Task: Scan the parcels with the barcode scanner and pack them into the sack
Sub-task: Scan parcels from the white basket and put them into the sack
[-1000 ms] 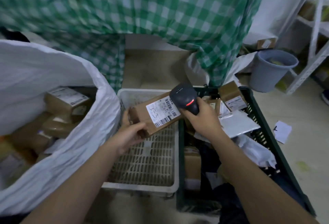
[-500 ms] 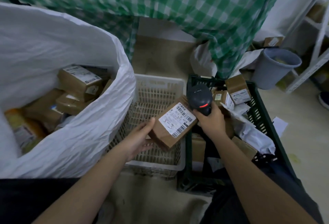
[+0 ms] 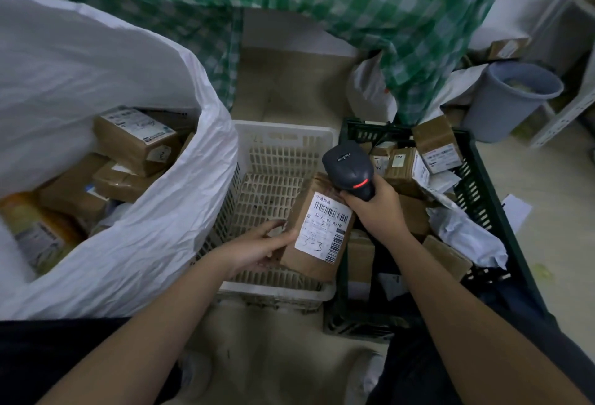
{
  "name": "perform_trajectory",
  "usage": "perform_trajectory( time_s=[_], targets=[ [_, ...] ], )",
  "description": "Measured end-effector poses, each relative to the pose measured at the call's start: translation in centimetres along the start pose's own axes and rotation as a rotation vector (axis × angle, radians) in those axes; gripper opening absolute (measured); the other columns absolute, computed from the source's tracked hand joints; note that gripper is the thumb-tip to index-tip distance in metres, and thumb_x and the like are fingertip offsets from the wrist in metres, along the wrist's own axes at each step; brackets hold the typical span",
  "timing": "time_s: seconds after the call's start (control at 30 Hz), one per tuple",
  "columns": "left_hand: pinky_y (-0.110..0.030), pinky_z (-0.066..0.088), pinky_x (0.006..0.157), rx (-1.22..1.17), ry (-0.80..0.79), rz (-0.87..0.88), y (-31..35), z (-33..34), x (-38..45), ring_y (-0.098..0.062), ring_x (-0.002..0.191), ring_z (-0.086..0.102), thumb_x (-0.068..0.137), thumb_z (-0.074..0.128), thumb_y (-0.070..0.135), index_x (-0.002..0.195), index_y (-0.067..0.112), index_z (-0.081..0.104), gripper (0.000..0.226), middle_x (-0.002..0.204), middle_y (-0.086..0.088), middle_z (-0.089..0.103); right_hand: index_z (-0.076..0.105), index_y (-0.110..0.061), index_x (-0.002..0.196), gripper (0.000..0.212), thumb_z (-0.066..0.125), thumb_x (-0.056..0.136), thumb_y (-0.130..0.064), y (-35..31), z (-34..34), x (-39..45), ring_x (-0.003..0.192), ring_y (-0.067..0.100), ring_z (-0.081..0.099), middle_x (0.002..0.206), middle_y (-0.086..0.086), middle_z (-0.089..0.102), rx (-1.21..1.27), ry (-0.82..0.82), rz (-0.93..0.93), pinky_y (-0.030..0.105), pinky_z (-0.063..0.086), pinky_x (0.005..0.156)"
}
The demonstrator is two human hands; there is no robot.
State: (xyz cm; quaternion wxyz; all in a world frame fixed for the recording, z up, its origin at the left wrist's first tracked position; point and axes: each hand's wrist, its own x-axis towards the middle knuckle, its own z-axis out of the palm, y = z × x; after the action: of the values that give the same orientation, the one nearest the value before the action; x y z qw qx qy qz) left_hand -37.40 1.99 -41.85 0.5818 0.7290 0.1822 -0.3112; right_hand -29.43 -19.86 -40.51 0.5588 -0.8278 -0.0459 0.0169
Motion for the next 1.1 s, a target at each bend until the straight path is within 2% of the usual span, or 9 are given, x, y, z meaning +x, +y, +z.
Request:
perform_trajectory(
  time_s=[0.13,0.23,0.33,0.4,0.53,0.67,0.77,0.87,1.1],
  targets=[
    [-0.034,0.049,0.094,0.023,0.032,0.004,0.4,1.2,0.4,-0.010,0.099,0.056,0.081,0.057,0.063,0.137,0.032,0.037,0.066,0.115,0.010,0.054,0.055,-0.020,0.106,0.031,0.073,0.082,-0.008,0.0,-0.2,0.2,0.080,-0.006,0.056,0.088,-0.019,0.059,0.032,0.016,-0.011,0.003,0.041,0.061],
    [-0.024,0.049,0.081,-0.020,0.034,0.052,0.7,1.7,0.6,-0.004,0.096,0.057,0.083,0.059,0.059,0.122,0.029,0.046,0.051,0.107,0.015,0.060,0.056,-0.021,0.105,0.031,0.072,0.083,-0.008,0.2,0.1,0.1,0.088,0.008,0.060,0.090,-0.012,0.062,0.060,0.030,0.000,0.019,0.048,0.072],
    [-0.024,0.038,0.094,-0.042,-0.004,0.055,0.7,1.4,1.0,0.002,0.095,0.055,0.086,0.062,0.052,0.111,0.031,0.056,0.033,0.108,0.017,0.062,0.056,-0.024,0.106,0.032,0.072,0.083,-0.009,-0.1,0.0,0.1,0.090,0.009,0.062,0.093,-0.011,0.065,0.107,0.032,-0.006,0.030,0.051,0.080],
    [-0.030,0.041,0.102,-0.086,-0.048,0.029,0.7,1.0,1.3,-0.007,0.104,0.061,0.087,0.065,0.042,0.113,0.027,0.062,0.030,0.113,0.010,0.068,0.057,-0.023,0.108,0.033,0.073,0.083,-0.009,-0.7,0.0,0.1,0.091,0.006,0.063,0.095,-0.011,0.066,0.151,0.014,-0.015,0.028,0.051,0.080],
    [-0.035,0.053,0.090,-0.141,-0.030,0.041,0.6,0.3,1.5,-0.015,0.111,0.062,0.084,0.070,0.027,0.129,0.025,0.052,0.049,0.120,0.003,0.067,0.059,-0.025,0.108,0.033,0.075,0.082,-0.013,-1.8,-0.1,0.2,0.094,0.002,0.062,0.097,-0.015,0.065,0.118,-0.047,-0.049,0.018,0.049,0.077],
    [-0.035,0.053,0.094,-0.233,0.087,0.097,1.4,-0.2,1.7,-0.014,0.103,0.064,0.083,0.073,0.020,0.116,0.023,0.051,0.039,0.110,0.002,0.067,0.059,-0.023,0.103,0.025,0.074,0.083,-0.021,-2.2,-1.4,0.3,0.081,-0.005,0.056,0.087,-0.018,0.061,0.021,0.011,-0.040,0.011,0.041,0.064],
    [-0.030,0.053,0.091,-0.308,0.206,0.167,2.2,-0.6,2.4,-0.013,0.098,0.065,0.081,0.076,0.018,0.102,0.025,0.056,0.029,0.105,0.002,0.067,0.059,-0.022,0.087,0.013,0.073,0.085,-0.023,-1.4,-2.0,-0.1,0.074,0.009,0.060,0.077,-0.008,0.062,0.005,-0.022,0.056,0.025,0.046,0.063],
    [-0.028,0.054,0.089,-0.319,0.285,0.219,2.9,-0.7,3.3,-0.013,0.098,0.066,0.079,0.078,0.019,0.106,0.021,0.062,0.032,0.110,-0.001,0.068,0.062,-0.021,0.082,0.014,0.073,0.083,-0.028,-0.7,-2.0,-1.0,0.077,0.021,0.065,0.078,0.003,0.067,-0.041,-0.125,0.136,0.038,0.052,0.072],
    [-0.033,0.056,0.088,-0.343,0.338,0.242,3.2,-1.3,4.9,-0.016,0.098,0.069,0.075,0.081,0.015,0.119,0.011,0.061,0.048,0.112,-0.005,0.070,0.060,-0.016,0.074,0.018,0.073,0.085,-0.019,-0.9,-2.7,-2.3,0.048,-0.003,0.057,0.063,-0.002,0.060,-0.084,-0.257,0.121,0.012,0.042,0.046]
  ],
)
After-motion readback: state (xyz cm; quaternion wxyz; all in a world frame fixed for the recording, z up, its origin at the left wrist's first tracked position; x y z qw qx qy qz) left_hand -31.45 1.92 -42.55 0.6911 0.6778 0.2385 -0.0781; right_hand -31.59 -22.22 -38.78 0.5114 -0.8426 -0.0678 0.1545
